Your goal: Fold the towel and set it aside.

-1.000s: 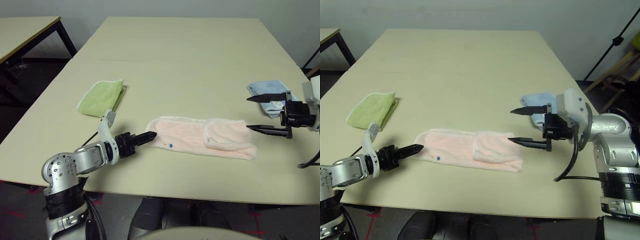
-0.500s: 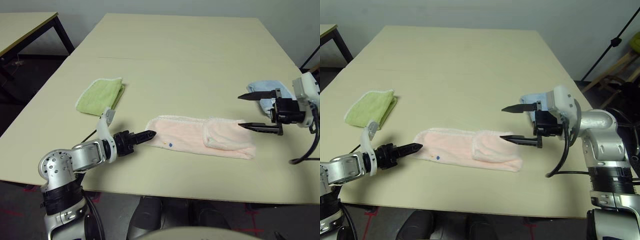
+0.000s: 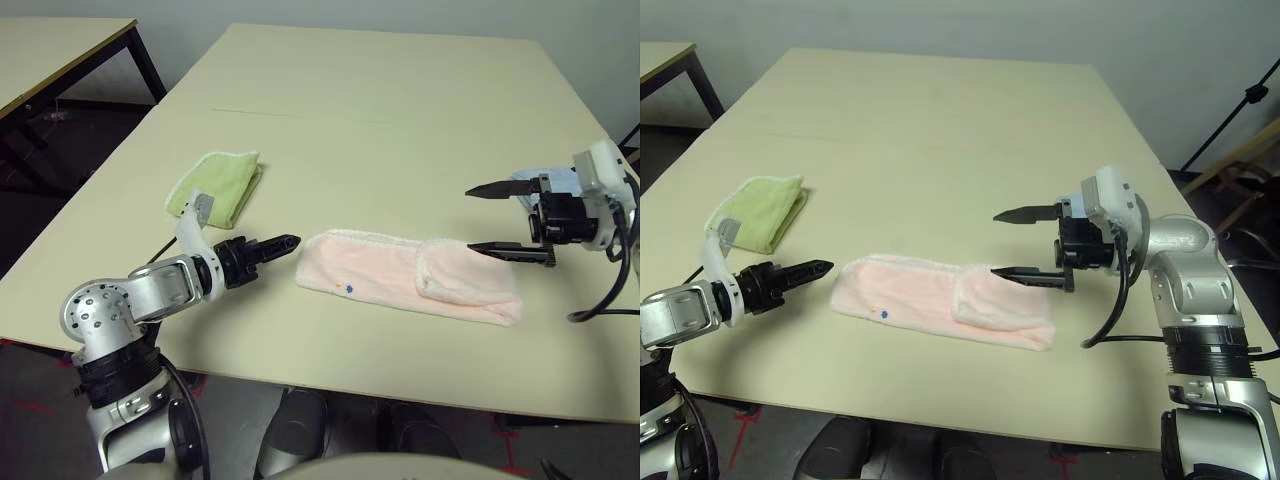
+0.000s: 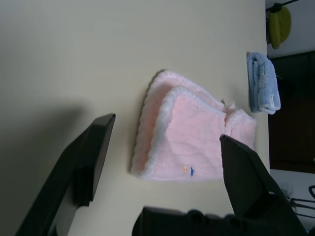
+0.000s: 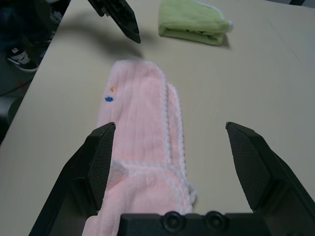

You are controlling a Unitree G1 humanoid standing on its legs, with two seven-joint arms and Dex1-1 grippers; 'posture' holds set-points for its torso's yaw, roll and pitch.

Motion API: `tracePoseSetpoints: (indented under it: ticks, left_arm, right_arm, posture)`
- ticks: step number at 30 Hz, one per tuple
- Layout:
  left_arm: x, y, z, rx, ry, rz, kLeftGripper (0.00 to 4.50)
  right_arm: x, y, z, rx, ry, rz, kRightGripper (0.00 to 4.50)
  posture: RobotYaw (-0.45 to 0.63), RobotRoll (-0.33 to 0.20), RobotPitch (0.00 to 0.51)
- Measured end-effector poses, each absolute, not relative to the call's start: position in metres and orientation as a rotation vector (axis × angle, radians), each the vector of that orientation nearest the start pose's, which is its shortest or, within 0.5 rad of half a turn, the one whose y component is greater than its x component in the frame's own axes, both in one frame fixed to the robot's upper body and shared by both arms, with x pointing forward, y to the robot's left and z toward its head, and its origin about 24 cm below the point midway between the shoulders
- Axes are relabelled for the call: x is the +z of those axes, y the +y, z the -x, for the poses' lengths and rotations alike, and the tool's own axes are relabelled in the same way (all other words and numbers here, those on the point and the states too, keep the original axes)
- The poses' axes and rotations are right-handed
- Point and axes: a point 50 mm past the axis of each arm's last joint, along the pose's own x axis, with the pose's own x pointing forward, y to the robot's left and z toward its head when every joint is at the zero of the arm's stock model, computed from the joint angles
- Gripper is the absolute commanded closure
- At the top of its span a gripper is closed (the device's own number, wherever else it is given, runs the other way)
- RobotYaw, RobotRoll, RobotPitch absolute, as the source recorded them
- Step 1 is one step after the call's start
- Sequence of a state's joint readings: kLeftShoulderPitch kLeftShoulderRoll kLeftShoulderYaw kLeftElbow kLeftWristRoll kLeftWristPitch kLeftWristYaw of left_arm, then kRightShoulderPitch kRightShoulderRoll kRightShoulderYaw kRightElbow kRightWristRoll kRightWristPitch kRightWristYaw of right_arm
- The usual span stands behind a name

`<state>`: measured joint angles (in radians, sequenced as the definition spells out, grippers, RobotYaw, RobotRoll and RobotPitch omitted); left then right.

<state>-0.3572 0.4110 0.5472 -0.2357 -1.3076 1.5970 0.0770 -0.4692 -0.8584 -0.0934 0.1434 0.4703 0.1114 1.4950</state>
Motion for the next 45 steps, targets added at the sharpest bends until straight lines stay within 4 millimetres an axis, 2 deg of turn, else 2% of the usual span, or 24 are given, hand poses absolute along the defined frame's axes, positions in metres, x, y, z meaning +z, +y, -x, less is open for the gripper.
tracePoseSetpoints:
  ticks: [5, 9, 12, 15, 23, 31, 35, 45]
  left_arm:
    - [0.127, 0.204, -0.222, -0.657, 0.787, 0.518, 0.02]
    - [0.130, 0.191, -0.219, -0.720, 0.818, 0.528, 0.02]
    - [0.125, 0.183, -0.217, -0.721, 0.870, 0.540, 0.02]
    - [0.110, 0.175, -0.225, -0.648, 0.918, 0.580, 0.02]
    - [0.107, 0.171, -0.247, -0.567, 0.888, 0.633, 0.02]
    - [0.102, 0.172, -0.250, -0.507, 0.860, 0.666, 0.02]
    - [0.097, 0.172, -0.248, -0.473, 0.861, 0.681, 0.93]
    - [0.092, 0.174, -0.251, -0.412, 0.832, 0.703, 4.46]
  right_arm:
    - [0.201, -0.264, -0.268, 1.304, 0.054, 0.503, 0.00]
    - [0.201, -0.268, -0.264, 1.295, 0.052, 0.497, 0.00]
    - [0.198, -0.269, -0.261, 1.293, 0.069, 0.478, 0.00]
    - [0.201, -0.271, -0.258, 1.282, 0.068, 0.484, 0.00]
    - [0.205, -0.276, -0.247, 1.246, 0.076, 0.488, 0.00]
    - [0.203, -0.278, -0.239, 1.221, 0.086, 0.474, 0.00]
    - [0.202, -0.278, -0.237, 1.215, 0.092, 0.467, 0.00]
    - [0.197, -0.286, -0.233, 1.195, 0.129, 0.441, 0.00]
  posture:
    - [0.19, 0.000, 0.117]
    - [0.18, 0.000, 0.122]
    - [0.18, 0.000, 0.122]
    - [0.14, 0.000, 0.122]
    - [0.11, 0.000, 0.125]
    - [0.10, 0.000, 0.135]
    - [0.10, 0.000, 0.133]
    - [0.10, 0.000, 0.129]
